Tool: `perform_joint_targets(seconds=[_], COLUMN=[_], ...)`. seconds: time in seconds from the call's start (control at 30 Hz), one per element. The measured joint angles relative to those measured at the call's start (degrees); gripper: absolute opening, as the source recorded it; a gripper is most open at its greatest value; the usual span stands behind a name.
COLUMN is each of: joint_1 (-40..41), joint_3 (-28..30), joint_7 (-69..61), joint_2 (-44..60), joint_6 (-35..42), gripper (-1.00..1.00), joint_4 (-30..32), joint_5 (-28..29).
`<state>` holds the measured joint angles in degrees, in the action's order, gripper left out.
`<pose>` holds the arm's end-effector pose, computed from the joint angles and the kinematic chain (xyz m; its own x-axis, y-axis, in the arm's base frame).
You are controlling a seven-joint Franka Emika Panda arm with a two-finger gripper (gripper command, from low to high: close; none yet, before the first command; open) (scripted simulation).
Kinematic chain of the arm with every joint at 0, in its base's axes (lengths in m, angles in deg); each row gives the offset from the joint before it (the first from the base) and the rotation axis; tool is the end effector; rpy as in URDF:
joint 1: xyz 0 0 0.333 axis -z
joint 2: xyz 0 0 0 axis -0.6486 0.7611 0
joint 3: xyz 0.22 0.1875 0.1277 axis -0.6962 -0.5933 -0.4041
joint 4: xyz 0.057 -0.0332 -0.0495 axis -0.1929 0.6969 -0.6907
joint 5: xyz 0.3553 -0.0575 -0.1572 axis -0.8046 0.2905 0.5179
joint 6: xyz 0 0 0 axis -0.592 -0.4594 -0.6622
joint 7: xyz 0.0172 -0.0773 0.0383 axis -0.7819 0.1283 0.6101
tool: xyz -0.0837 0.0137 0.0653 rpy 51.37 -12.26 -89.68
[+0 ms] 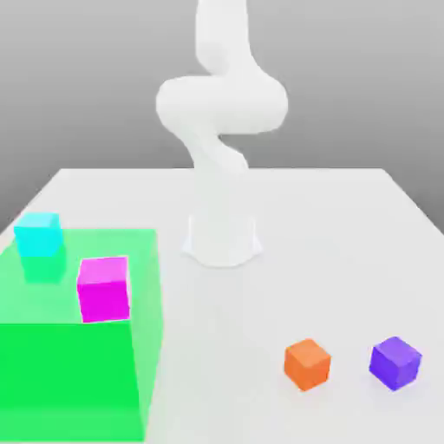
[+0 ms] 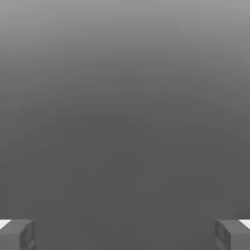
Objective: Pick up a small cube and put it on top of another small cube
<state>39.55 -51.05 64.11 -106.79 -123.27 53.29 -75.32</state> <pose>0.3803 0.0237 0.6714 0.5453 -0.6895 0.4767 -0.5105 -0.7242 -0.4636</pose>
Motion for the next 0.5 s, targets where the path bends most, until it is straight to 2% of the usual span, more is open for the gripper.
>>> perform_joint_targets(seconds=[0.5], joint_1=[-5.94], joint_3=[-12.86], joint_7=[5.52], joint_2=[31.37], joint_6=[-13.74], gripper=[0.0], joint_4=[7.35], joint_5=[4.09])
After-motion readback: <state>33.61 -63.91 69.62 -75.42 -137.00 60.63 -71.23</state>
